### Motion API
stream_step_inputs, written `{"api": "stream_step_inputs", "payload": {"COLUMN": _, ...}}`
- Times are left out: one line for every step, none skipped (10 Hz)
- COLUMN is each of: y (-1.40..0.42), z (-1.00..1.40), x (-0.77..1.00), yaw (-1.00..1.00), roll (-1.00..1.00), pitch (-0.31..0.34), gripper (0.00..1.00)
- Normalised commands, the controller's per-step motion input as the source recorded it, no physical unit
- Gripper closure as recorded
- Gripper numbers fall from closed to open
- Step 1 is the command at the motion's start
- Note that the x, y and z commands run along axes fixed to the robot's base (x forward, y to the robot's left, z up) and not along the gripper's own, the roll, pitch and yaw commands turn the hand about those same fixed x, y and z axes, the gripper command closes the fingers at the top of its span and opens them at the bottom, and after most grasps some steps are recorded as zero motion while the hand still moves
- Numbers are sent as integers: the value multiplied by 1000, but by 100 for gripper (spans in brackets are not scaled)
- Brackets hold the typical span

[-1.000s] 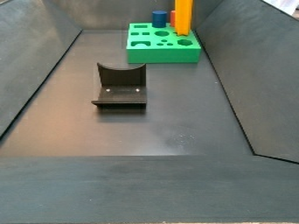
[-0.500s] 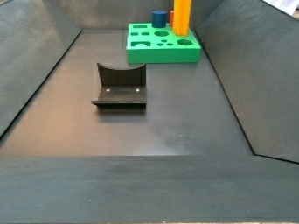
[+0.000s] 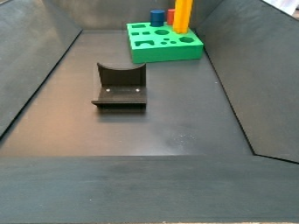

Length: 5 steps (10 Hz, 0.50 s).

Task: Pick up the star object. Move up. Move to above the board. Insert the star object.
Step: Insert the star object.

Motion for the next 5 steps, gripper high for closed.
{"api": "stream_step_inputs", "payload": {"y": -334, "z": -469, "x": 0, "yaw": 0, "roll": 303, "pitch": -271, "gripper": 100}}
{"api": "stream_step_inputs", "payload": {"y": -297, "z": -400, "x": 0, "yaw": 0, "roll": 354, "pitch": -259, "gripper": 100}}
{"api": "stream_step_inputs", "payload": {"y": -337, "z": -226, "x": 69, "yaw": 0, "roll": 469, "pitch": -206, "gripper": 100}}
{"api": "stream_step_inputs", "payload": {"y": -391, "z": -409, "x": 140, "yaw": 0, "roll": 413, "pitch": -91, "gripper": 100}}
{"api": "stream_step_inputs", "payload": {"y": 0, "z": 0, "x": 0, "yaw": 0, "roll": 0, "pitch": -14, "gripper": 100}}
